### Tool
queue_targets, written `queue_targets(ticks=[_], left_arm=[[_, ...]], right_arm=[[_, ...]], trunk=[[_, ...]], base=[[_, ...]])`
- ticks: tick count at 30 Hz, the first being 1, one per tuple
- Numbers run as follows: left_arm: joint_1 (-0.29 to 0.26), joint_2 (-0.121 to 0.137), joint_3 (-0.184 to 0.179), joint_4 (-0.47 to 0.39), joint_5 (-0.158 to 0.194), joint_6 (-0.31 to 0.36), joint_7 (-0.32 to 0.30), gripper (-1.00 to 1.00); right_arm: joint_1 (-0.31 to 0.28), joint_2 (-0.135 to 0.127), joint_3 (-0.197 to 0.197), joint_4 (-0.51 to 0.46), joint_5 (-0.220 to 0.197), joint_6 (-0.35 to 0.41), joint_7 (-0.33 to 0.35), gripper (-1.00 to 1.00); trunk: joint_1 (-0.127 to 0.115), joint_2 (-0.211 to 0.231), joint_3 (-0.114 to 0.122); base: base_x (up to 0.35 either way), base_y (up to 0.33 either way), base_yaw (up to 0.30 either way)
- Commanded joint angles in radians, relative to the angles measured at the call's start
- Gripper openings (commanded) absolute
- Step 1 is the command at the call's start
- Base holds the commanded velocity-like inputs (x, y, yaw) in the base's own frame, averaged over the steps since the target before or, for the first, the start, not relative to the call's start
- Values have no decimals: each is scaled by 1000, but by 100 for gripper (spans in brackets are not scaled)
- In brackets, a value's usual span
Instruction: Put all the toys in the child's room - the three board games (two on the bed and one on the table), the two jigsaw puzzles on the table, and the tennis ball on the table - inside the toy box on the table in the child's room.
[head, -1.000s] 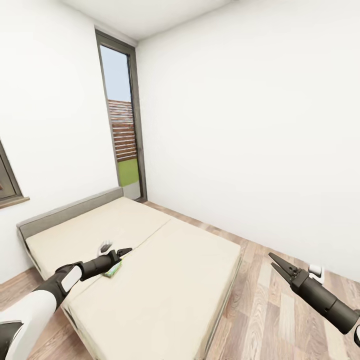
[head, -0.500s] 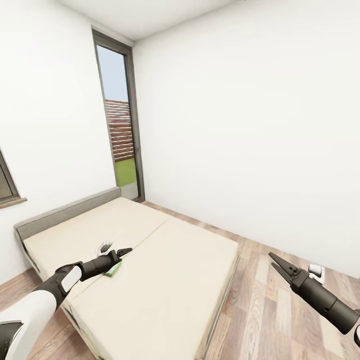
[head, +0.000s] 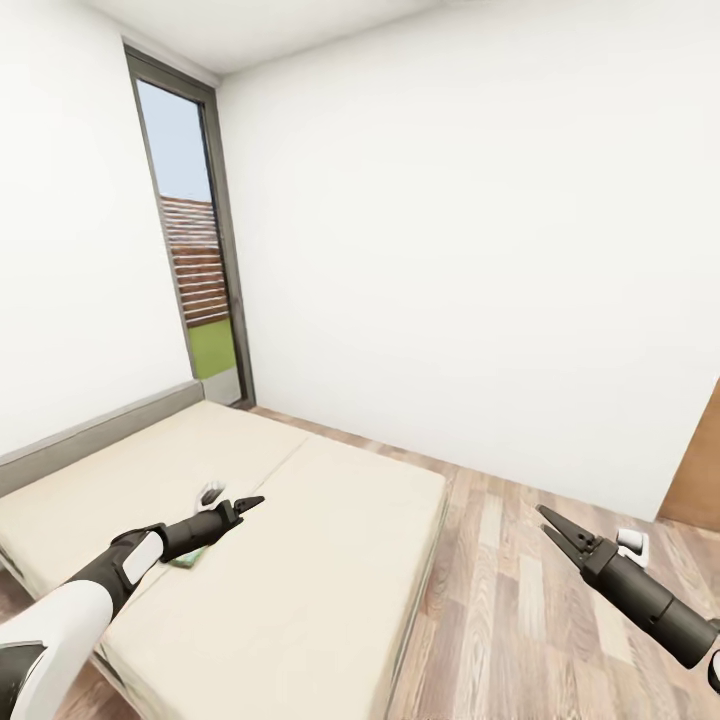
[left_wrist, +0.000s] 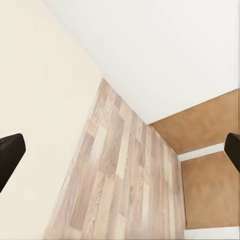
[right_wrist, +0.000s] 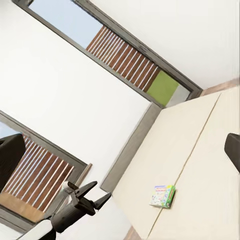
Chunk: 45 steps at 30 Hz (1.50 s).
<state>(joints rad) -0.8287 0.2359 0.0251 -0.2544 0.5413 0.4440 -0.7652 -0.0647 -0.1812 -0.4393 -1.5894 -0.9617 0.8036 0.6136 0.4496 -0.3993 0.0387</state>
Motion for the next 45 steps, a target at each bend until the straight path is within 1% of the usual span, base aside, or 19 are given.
queue_targets(ticks=[1,22,36,45], left_arm=[[0,0,3,0,3,8,-2,100],[0,0,3,0,3,8,-2,100],[0,0,3,0,3,8,-2,100],[0,0,3,0,2,8,-2,100]], right_arm=[[-1,0,-1,0,-2,6,1,100],[-1,0,-2,0,-2,6,1,100],[0,0,-2,0,-2,6,1,100],[-1,0,-2,0,-2,6,1,100]], trunk=[[0,-1,0],[0,-1,0],[0,-1,0],[0,-1,0]], base=[[-1,190,-278],[0,276,-276],[0,254,-58],[5,287,-214]])
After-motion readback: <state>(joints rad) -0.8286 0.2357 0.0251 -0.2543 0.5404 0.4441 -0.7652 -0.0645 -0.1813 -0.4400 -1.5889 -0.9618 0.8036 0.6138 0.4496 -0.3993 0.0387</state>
